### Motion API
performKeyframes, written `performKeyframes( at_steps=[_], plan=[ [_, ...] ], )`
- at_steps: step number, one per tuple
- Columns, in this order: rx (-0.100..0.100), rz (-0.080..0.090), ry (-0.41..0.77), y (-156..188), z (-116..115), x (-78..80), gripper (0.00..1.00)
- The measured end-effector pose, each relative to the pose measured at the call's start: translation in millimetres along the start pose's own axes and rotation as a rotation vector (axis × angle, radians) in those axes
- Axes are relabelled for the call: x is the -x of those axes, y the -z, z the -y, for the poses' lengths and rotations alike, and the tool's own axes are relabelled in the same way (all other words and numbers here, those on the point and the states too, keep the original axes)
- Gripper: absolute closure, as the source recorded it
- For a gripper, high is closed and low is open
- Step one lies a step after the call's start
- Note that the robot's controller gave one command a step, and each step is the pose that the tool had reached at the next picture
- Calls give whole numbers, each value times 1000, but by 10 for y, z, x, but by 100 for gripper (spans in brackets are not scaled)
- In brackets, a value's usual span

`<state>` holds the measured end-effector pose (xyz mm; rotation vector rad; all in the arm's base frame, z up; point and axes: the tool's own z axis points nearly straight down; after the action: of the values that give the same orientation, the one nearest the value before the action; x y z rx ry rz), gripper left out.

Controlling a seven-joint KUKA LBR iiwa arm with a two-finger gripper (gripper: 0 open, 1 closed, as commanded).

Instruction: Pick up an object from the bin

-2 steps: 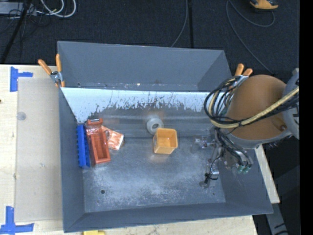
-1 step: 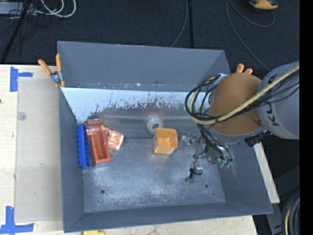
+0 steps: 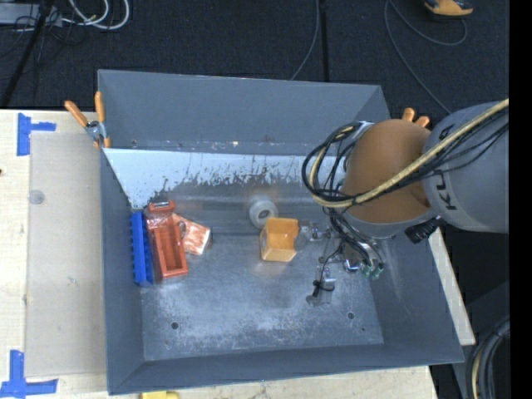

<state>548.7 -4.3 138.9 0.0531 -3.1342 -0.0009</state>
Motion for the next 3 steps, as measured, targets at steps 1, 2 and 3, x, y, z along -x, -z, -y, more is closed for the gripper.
performKeyframes(
  at_steps=[1,2,3],
  plan=[
    [1,14,45,-198,23,337,0],
    [1,0,-70,-477,-93,363,0],
    [1,11,-74,-246,-665,527,100]
  ],
)
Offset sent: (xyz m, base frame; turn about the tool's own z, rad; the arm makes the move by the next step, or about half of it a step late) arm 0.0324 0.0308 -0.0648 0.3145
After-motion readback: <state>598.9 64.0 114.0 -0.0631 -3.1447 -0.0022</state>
